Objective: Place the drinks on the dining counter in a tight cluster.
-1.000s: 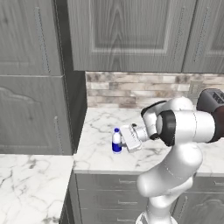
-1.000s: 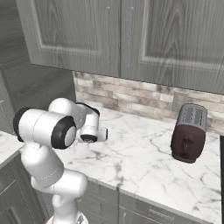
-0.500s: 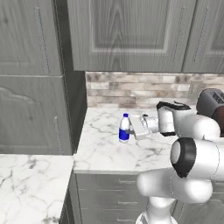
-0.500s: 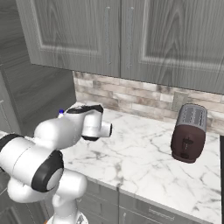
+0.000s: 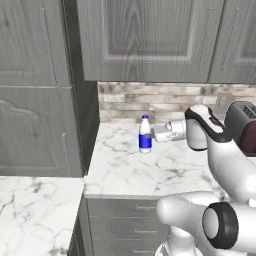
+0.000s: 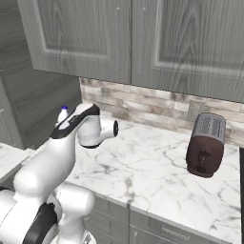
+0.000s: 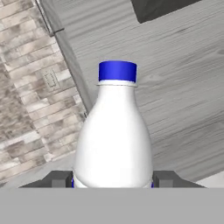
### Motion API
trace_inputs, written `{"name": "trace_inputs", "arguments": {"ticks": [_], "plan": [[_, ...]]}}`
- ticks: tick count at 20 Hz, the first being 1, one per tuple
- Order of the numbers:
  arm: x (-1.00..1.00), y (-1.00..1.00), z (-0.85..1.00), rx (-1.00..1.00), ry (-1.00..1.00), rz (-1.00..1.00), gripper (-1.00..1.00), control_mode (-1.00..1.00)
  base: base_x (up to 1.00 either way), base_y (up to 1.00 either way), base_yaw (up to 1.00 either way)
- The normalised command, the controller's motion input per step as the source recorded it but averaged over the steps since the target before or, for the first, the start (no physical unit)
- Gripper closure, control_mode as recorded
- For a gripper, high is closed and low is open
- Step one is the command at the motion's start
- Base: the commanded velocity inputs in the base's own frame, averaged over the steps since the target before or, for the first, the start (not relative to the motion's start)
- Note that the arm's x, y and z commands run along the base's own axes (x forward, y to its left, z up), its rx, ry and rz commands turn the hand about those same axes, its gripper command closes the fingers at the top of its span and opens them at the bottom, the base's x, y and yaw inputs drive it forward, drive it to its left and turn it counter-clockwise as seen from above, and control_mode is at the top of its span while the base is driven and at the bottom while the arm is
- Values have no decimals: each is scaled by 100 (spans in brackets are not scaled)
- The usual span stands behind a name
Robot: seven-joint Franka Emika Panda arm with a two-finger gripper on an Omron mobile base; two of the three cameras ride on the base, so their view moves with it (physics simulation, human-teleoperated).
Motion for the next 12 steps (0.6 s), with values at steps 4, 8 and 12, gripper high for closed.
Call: {"name": "trace_inputs", "arguments": {"ticks": [4, 8, 12], "plan": [[-55, -3, 16, 0, -2, 0, 100, -100, 0, 0, 0], [-46, -1, 39, 0, -7, 0, 100, -100, 0, 0, 0], [-41, 0, 43, 0, -12, 0, 100, -100, 0, 0, 0]]}}
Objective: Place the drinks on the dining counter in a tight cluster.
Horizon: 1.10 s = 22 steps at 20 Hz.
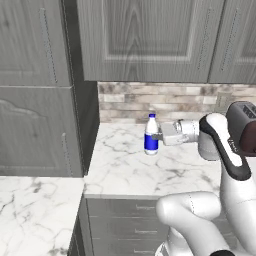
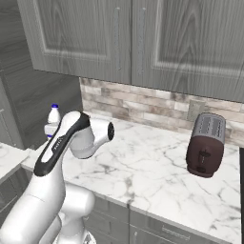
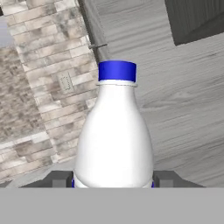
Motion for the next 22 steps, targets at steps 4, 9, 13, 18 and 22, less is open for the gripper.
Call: {"name": "trace_inputs", "arguments": {"ticks": [4, 9, 13, 18, 22], "plan": [[-38, 0, 38, 3, -18, 0, 100, -100, 0, 0, 0], [-35, -1, 33, 6, -22, 0, 100, -100, 0, 0, 0], [-28, 0, 34, 5, -23, 0, 100, -100, 0, 0, 0], [-4, 0, 5, 0, -5, 0, 100, -100, 0, 0, 0], [0, 0, 0, 0, 0, 0, 100, -100, 0, 0, 0]]}}
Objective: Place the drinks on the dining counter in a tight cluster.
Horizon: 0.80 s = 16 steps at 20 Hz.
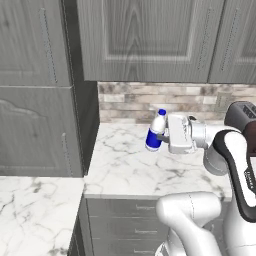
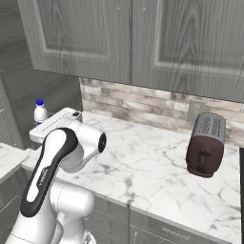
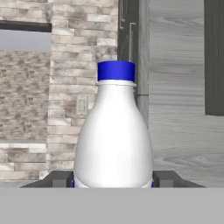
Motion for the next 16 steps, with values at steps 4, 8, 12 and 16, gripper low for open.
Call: {"name": "trace_inputs", "arguments": {"ticks": [4, 8, 12, 16], "plan": [[-16, 0, 0, 0, 0, 0, 100, -100, 0, 0, 0], [-16, -2, 0, 1, 0, 0, 100, 100, -72, -11, -4], [0, 0, 0, 0, 0, 0, 100, 100, -100, -1, -1], [0, 0, 0, 0, 0, 0, 100, 100, -100, -4, -2]]}}
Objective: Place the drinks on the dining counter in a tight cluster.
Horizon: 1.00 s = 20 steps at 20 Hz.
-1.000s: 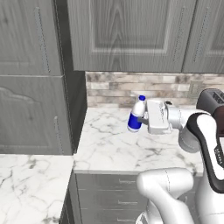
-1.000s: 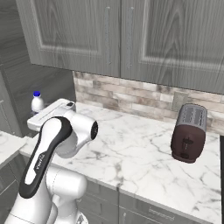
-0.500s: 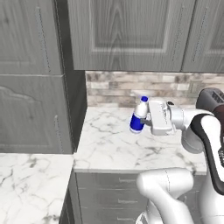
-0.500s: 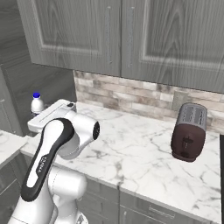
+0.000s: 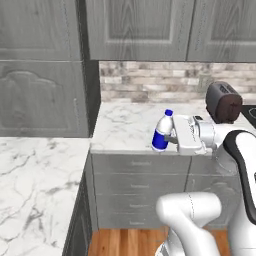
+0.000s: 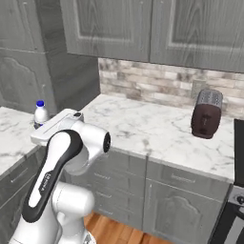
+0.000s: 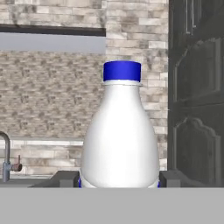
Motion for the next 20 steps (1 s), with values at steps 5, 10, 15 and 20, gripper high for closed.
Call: {"name": "trace_inputs", "arguments": {"ticks": [5, 10, 15, 20], "plan": [[0, 0, 0, 0, 0, 0, 100, 100, -100, -17, 1], [0, 0, 0, 0, 0, 0, 100, 100, -100, -14, 9], [0, 0, 0, 0, 0, 0, 100, 100, -100, -11, 17], [0, 0, 0, 0, 0, 0, 100, 100, -100, -2, 39]]}}
